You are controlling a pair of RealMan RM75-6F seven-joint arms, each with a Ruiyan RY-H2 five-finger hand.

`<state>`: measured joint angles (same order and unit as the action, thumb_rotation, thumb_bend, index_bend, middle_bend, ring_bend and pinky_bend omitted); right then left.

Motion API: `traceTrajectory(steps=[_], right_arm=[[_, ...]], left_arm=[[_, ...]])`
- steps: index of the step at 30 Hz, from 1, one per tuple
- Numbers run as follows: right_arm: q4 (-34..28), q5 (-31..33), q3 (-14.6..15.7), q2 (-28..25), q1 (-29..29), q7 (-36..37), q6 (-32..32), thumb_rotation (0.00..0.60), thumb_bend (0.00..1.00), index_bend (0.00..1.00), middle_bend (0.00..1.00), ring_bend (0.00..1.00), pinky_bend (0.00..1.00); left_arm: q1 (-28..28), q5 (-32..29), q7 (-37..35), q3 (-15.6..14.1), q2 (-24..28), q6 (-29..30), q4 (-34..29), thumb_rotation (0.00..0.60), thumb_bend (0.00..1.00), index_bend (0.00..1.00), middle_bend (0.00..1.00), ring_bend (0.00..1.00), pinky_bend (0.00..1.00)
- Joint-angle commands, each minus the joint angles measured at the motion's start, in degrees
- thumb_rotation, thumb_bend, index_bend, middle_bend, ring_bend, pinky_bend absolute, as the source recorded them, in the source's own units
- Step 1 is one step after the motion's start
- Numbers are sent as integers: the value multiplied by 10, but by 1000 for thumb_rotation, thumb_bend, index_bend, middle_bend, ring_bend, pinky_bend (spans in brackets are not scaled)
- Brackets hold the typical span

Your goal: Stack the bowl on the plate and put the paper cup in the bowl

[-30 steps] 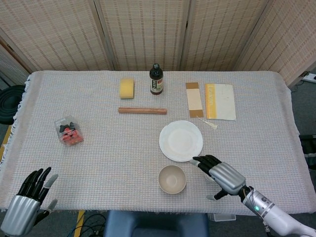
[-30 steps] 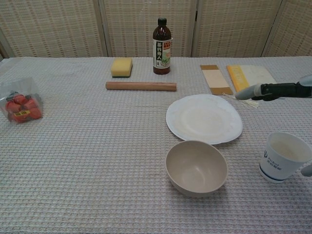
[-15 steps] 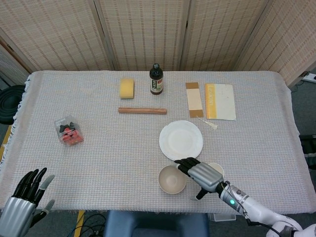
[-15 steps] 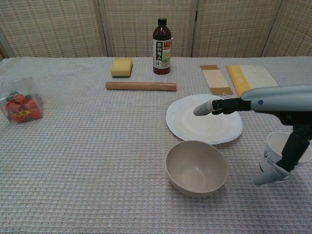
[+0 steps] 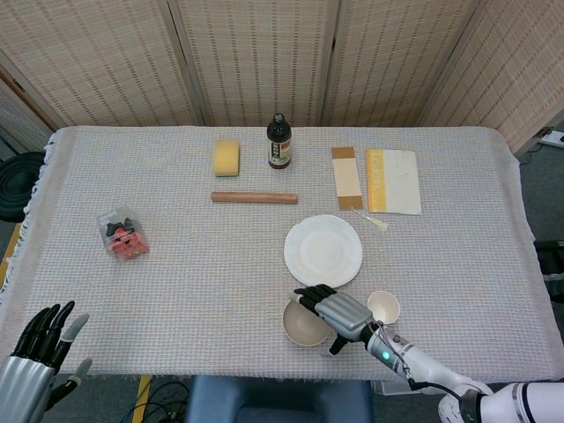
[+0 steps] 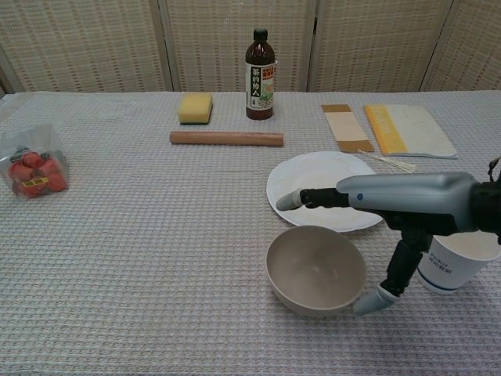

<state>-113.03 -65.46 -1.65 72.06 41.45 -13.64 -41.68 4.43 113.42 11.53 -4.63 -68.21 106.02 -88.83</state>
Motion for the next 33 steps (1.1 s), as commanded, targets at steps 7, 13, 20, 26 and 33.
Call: traceTrajectory(steps=[7, 13, 20, 26, 33], right_arm=[[21, 24, -1, 24, 18, 1, 5, 600, 65, 0, 0, 0, 0], [27, 33, 2, 28, 24, 1, 5, 600, 66, 0, 0, 0, 0], [39, 38, 7, 40, 28, -1, 1, 600, 65, 0, 0, 0, 0], [46, 48, 10, 51, 35, -5, 2, 600, 65, 0, 0, 0, 0], [52, 60, 14, 59, 44, -13, 3, 600, 71, 0, 0, 0, 0]], left_arm=[[4, 2, -10, 2, 5, 13, 1, 600, 314, 135, 15, 13, 146], [5, 3, -11, 3, 6, 13, 1, 600, 314, 135, 15, 12, 146], [7, 5, -13, 4, 7, 17, 0, 600, 314, 135, 15, 12, 146], [10, 8, -16, 4, 9, 23, 0, 600, 314, 135, 15, 12, 146], [12, 10, -20, 6, 10, 28, 1, 600, 314, 135, 15, 12, 147]])
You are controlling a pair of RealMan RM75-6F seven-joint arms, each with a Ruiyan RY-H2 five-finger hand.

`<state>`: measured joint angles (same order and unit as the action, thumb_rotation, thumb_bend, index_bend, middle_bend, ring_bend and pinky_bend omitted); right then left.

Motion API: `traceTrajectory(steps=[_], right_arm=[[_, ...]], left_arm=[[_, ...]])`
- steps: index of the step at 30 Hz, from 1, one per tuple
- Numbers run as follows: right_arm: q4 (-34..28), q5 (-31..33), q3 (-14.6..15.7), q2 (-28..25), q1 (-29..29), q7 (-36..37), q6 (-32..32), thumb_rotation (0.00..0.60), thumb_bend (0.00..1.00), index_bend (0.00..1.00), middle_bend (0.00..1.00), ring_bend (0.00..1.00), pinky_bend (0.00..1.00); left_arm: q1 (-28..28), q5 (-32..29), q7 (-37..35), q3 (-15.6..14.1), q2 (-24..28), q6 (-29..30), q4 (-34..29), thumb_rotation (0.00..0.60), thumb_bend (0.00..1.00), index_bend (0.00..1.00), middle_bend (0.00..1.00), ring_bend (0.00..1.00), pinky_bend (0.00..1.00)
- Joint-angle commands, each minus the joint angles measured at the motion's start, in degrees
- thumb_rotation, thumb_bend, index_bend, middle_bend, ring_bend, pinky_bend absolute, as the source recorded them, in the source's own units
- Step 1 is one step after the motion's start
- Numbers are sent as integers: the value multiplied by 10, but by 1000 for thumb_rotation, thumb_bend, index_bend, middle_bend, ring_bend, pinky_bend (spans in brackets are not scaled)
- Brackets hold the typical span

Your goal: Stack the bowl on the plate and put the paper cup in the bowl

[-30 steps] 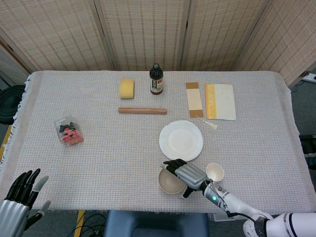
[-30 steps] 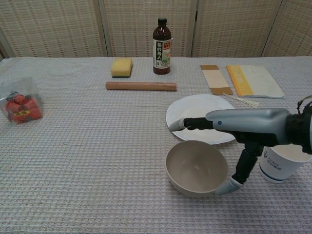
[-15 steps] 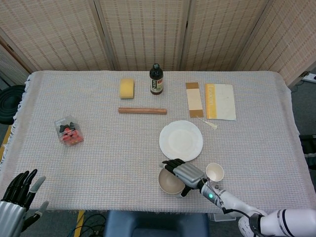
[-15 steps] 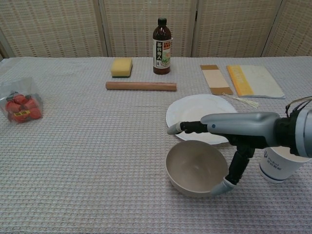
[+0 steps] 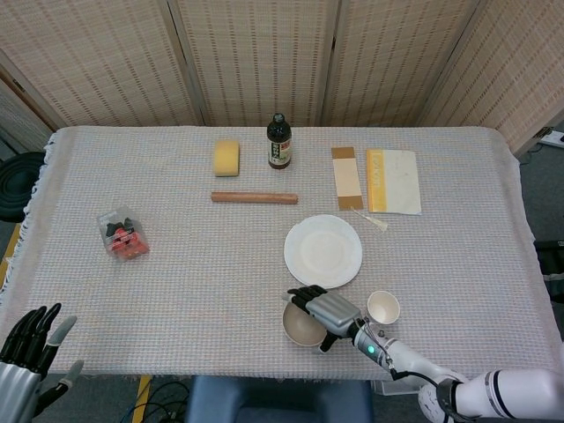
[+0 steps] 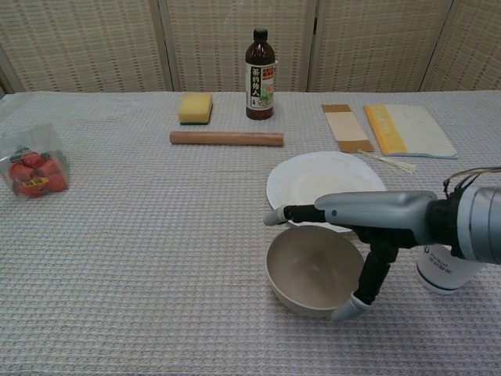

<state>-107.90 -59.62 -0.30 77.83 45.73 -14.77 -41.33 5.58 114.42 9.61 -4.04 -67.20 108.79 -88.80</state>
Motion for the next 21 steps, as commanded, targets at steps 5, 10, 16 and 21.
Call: traceTrajectory(steps=[5, 10, 16, 21], right_arm=[[5, 11, 3, 7, 8, -11, -4, 600, 105, 0, 0, 0, 0], [8, 23, 5, 16, 13, -26, -14, 600, 193, 0, 1, 0, 0], [15, 30, 8, 35, 14, -45, -34, 600, 307, 0, 68, 64, 190], [15, 30, 8, 41, 14, -48, -43, 600, 333, 0, 93, 114, 262]], left_arm=[[2, 1, -3, 1, 1, 4, 0, 600, 314, 135, 15, 12, 147], [4, 3, -4, 2, 2, 9, 0, 600, 314, 135, 15, 13, 147], [8, 5, -8, 2, 3, 17, 1, 600, 314, 135, 15, 13, 147], [10, 6, -11, 3, 4, 22, 2, 600, 314, 135, 15, 13, 146]])
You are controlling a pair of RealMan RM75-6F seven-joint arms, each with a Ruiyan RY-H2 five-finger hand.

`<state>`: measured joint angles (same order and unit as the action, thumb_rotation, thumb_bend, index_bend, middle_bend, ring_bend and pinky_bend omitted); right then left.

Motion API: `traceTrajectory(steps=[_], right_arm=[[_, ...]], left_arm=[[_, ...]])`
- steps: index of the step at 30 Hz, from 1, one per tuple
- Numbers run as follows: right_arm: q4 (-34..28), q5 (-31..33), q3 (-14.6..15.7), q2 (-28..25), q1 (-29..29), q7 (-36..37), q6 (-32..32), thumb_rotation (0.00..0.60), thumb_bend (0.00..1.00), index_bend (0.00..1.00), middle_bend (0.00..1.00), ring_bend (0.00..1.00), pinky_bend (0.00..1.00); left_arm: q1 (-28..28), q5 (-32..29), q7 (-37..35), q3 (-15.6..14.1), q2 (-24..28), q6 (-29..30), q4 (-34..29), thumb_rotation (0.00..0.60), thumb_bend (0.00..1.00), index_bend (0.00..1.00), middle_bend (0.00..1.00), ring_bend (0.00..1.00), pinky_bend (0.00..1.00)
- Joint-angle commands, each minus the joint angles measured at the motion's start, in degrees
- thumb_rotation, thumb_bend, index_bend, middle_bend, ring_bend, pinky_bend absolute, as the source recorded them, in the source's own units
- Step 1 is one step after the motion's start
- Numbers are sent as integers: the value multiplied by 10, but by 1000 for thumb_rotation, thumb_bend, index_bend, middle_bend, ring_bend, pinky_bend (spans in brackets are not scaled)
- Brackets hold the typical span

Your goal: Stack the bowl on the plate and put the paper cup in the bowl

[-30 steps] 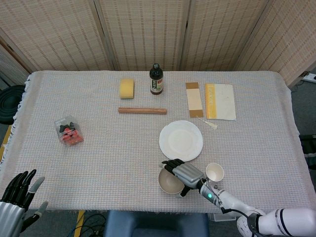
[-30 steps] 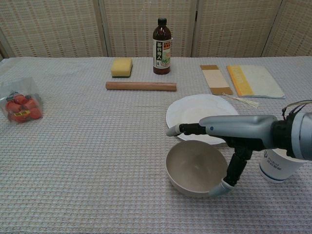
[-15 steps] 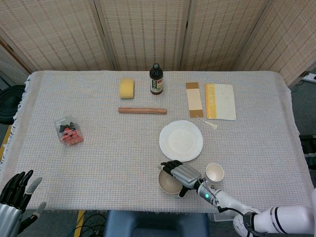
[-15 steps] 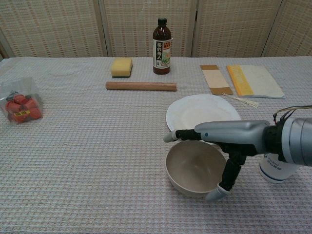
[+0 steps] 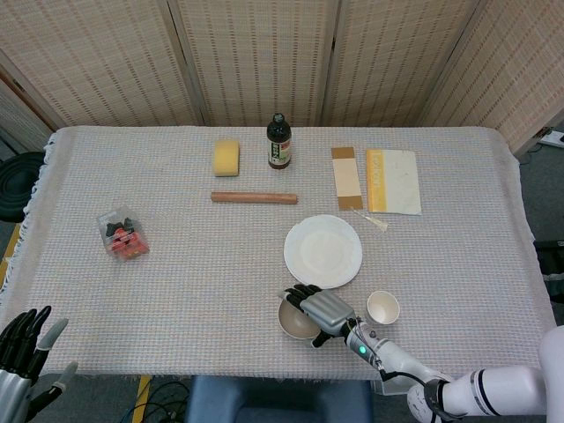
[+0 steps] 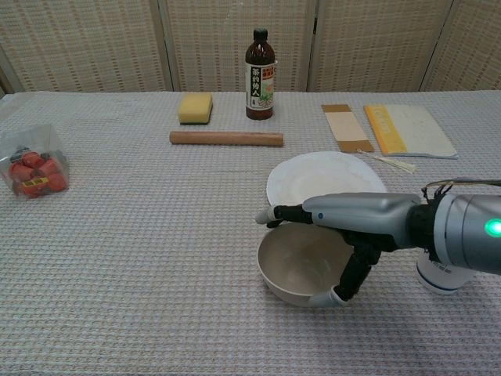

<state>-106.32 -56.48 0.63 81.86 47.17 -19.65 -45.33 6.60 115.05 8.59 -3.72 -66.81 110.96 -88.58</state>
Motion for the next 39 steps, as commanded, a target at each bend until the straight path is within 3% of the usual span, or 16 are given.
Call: traceTrajectory(steps=[1, 10, 18, 26, 39], right_arm=[[-2, -4, -4, 0, -3, 5, -8, 600, 333, 0, 97, 116, 265], [-22, -30, -45, -31, -15, 51, -40, 600, 319, 0, 102, 116, 266], [5, 24, -84, -63, -8, 61, -51, 600, 319, 0, 102, 116, 266], [61, 53, -101, -69, -7, 118, -10, 600, 319, 0, 102, 116, 266], [186, 45, -111, -39, 7, 181, 64, 600, 319, 0, 100, 116, 266]], left_arm=[[0, 0, -1, 0, 0, 0, 0, 600, 314, 135, 15, 12, 146], [0, -1, 2, 1, -1, -7, 0, 600, 314, 135, 15, 13, 146], [-2, -2, 9, 1, -4, -17, -1, 600, 314, 135, 15, 12, 146], [-7, -2, 21, -1, -11, -37, -1, 600, 314, 135, 15, 12, 147], [-24, -44, 10, 12, -12, -74, -1, 600, 314, 135, 15, 12, 147]])
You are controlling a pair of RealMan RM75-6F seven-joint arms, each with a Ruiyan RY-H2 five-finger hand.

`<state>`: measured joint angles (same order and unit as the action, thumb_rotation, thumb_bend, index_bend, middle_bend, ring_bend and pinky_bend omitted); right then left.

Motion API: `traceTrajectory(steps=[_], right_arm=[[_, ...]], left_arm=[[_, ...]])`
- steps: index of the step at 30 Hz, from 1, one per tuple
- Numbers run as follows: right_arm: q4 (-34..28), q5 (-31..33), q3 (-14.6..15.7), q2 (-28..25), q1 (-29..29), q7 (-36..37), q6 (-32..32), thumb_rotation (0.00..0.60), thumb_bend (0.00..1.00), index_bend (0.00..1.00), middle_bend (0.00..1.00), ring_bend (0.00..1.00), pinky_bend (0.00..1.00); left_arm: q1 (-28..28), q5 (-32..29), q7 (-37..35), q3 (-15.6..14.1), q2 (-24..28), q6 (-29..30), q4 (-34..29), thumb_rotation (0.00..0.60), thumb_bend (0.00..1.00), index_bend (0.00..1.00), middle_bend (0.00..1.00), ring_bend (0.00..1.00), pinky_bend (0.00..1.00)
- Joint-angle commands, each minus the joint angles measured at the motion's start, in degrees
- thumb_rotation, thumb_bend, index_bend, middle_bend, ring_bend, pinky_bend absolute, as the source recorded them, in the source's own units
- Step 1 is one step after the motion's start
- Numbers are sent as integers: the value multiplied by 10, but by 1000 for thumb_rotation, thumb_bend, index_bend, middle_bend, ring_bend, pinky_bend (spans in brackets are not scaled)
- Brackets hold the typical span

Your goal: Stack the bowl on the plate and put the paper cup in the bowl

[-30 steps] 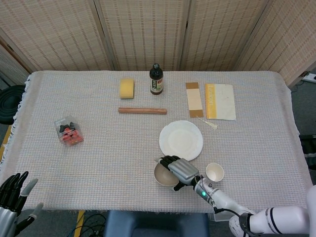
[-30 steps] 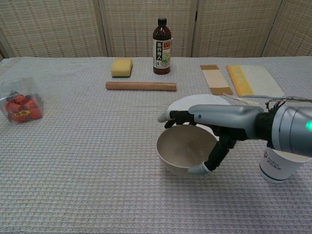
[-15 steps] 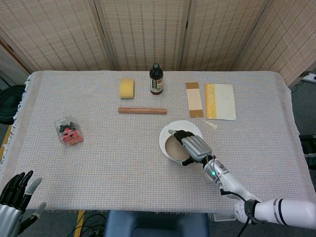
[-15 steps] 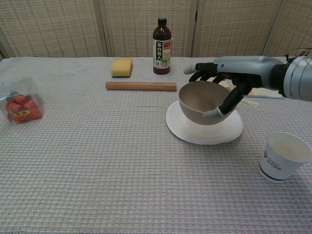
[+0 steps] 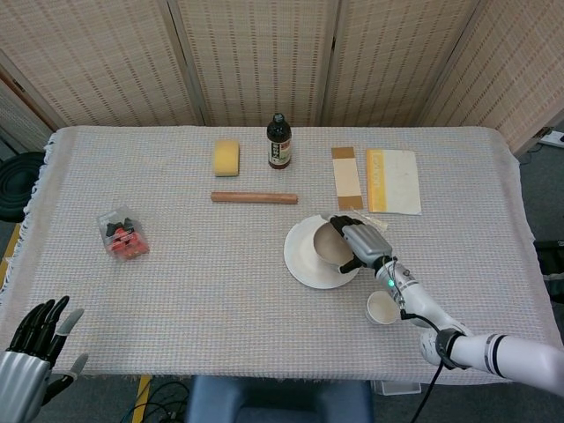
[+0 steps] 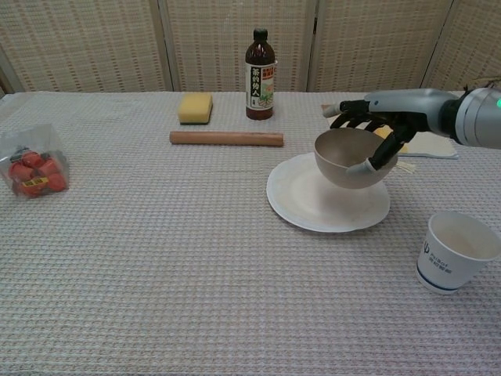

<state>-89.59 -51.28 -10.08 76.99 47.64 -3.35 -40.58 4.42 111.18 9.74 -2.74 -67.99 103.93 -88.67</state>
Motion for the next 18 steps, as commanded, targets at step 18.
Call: traceTrajectory(steps=[18], right_arm=[[92, -19, 0, 62, 19, 45, 62, 600, 277, 0, 71, 111, 265]], left_arm=[[5, 1, -5, -2, 2, 18, 3, 600, 314, 137, 15, 12, 147]])
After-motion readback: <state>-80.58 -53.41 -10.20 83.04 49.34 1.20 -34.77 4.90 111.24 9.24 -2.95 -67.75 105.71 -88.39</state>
